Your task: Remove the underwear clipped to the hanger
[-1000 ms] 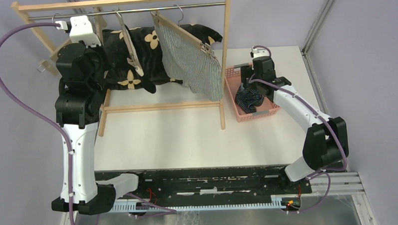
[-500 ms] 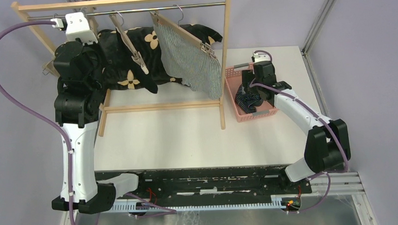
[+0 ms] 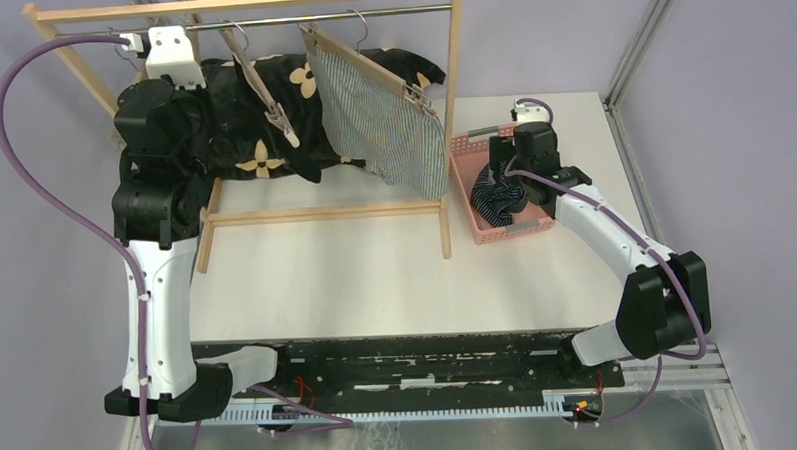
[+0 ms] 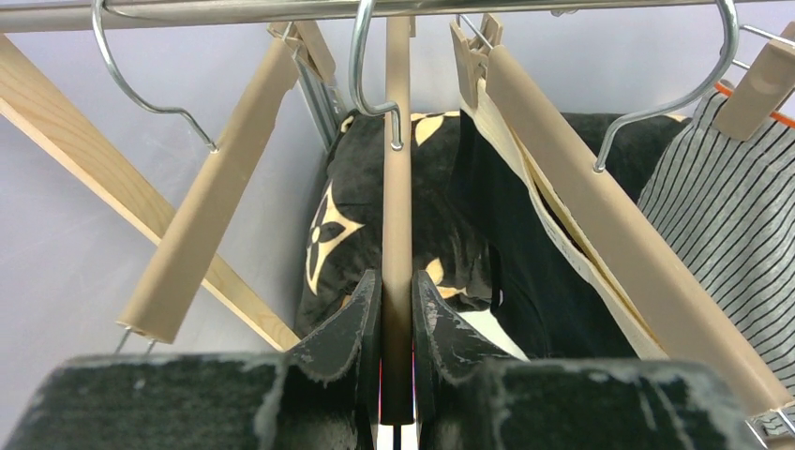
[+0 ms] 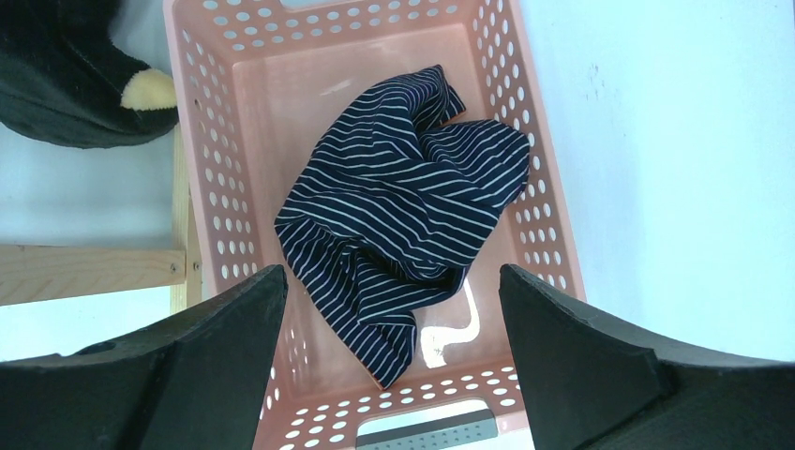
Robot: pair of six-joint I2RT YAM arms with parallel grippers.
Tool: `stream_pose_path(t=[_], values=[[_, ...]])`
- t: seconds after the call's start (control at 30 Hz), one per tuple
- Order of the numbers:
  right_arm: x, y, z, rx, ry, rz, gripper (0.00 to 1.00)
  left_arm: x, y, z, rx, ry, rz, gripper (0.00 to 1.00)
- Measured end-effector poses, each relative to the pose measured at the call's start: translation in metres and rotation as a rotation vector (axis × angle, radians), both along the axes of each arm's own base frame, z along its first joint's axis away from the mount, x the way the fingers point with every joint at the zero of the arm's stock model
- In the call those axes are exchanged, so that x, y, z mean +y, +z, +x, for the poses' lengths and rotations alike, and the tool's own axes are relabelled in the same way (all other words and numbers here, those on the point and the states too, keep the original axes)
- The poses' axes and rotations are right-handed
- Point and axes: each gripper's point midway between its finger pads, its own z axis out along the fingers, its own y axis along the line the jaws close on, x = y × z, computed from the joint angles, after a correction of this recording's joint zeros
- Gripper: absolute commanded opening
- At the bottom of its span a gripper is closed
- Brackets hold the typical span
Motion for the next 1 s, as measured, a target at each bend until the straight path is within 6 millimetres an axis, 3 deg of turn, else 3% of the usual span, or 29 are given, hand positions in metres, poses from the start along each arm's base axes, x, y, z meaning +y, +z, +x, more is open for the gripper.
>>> stream_pose_path(t=[0.23,0.43,0.6,0.77,1.0], values=[[0.0,-0.001,0.0,-0.001,0.0,0.0,0.92,0.003,-0.002,0.002,0.021,0.014,0.026,0.03],[0.001,-0.002,0.0,-0.002,0.002,0.002,0.92,0.007,-0.022,0.026,0.083,0.034,0.035,0.03],[0.001,-0.004,-0.001,0.002,0.004,0.002,0.92,0.01,-0.026,0.037,0.087,0.047,0.035,0.28],[0.004,-0.005,-0.002,0.008,0.022,0.014,0.92,0.012,-0.023,0.023,0.065,0.052,0.027,0.49],[0.011,-0.005,-0.003,0.007,0.054,0.041,0.91,0.017,0.008,-0.005,-0.058,0.07,0.008,0.54]])
